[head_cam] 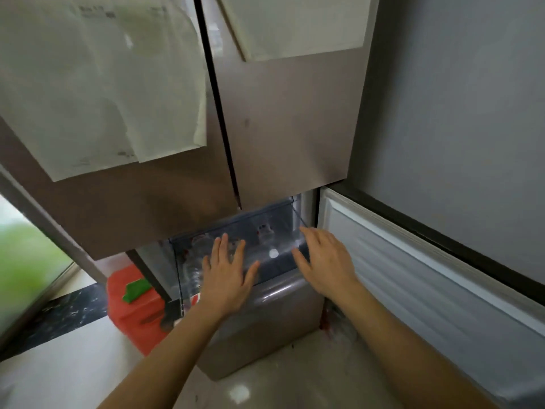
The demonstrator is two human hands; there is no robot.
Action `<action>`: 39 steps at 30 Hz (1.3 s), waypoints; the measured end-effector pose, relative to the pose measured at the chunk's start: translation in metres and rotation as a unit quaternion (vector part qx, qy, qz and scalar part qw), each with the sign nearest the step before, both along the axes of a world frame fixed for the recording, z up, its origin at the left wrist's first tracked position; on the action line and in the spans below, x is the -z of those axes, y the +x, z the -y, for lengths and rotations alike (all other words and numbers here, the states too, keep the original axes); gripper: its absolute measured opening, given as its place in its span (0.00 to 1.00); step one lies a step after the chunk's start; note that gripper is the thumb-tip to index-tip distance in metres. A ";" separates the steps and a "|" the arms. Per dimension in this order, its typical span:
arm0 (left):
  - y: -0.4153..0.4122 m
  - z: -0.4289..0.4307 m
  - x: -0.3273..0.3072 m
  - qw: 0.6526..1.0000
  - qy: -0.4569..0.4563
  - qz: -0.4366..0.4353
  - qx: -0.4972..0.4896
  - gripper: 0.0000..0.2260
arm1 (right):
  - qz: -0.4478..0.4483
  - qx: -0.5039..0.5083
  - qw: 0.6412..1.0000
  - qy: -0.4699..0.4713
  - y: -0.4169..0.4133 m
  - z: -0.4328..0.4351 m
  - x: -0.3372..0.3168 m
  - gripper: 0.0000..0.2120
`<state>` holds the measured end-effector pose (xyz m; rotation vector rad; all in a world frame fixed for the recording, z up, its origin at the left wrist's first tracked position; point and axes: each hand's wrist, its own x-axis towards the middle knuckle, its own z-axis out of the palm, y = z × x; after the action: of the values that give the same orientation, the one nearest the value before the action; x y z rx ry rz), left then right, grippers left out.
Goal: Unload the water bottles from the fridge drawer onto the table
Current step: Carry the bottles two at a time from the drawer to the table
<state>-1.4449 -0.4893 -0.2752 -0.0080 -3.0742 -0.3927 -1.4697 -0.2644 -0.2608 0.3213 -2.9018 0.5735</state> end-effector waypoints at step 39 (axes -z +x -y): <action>-0.140 0.035 0.131 0.942 0.116 0.302 -0.087 0.18 | 0.398 -0.157 0.901 0.074 -0.191 0.066 0.147 0.30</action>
<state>-1.5848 -0.5242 -0.4058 0.4760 -3.5440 -0.8931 -1.6605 -0.3299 -0.4082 0.7363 -3.7294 0.6476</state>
